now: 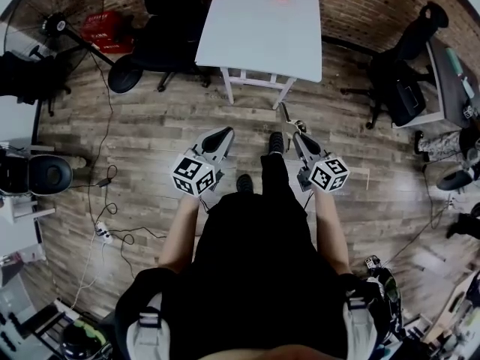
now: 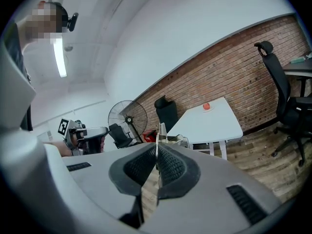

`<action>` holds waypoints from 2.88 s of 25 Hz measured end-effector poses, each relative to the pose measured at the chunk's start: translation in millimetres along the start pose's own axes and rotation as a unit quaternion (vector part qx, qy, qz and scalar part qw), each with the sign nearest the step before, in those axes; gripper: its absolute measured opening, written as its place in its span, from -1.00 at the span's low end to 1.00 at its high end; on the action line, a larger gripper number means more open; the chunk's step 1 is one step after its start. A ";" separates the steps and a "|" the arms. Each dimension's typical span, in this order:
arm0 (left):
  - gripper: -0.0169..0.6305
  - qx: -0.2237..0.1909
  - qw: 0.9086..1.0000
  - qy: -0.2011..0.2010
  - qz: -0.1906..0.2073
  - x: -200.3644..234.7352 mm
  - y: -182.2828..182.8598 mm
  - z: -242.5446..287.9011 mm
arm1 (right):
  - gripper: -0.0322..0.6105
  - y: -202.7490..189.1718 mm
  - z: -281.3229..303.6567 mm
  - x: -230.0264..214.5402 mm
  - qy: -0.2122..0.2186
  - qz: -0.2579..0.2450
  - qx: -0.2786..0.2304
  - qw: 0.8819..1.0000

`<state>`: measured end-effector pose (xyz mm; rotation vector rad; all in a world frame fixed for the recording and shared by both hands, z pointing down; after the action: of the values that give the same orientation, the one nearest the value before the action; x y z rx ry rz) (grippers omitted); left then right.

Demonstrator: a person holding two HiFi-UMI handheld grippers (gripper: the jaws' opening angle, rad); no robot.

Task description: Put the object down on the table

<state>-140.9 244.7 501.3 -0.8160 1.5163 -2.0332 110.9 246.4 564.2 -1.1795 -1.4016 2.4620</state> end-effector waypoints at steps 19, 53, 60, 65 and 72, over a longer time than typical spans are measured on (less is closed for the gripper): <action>-0.87 -0.002 1.000 0.021 0.000 36.5 12.6 16.0 | -0.89 31.7 52.9 -15.2 0.022 0.003 0.002 1.000; -0.87 0.007 0.999 0.042 0.001 90.1 65.1 133.1 | -0.89 122.9 121.1 -96.3 0.037 0.002 0.027 0.999; -0.87 0.011 0.998 0.069 -0.004 102.2 78.6 164.3 | -0.89 151.3 142.1 -124.7 0.056 0.001 0.044 0.997; -0.87 0.008 0.996 0.086 -0.004 109.6 90.4 195.1 | -0.89 173.6 154.3 -153.5 0.066 -0.001 0.055 0.996; -0.87 0.002 0.993 0.122 -0.006 129.2 101.3 222.0 | -0.89 202.6 185.3 -187.8 0.081 -0.008 0.073 0.994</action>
<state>-74.6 -21.9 474.2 -0.5926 1.6376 -2.2102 181.8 -78.5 573.1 -1.2947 -1.1638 2.3516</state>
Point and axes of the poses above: the fingertips, and each gripper's own axes: z forward along the fingers, x to its left, y out of its top, the point moved 4 cm from there along -z, backward along the fingers, and after that the axes turned 8 degrees about z, right-handed, at the moved point
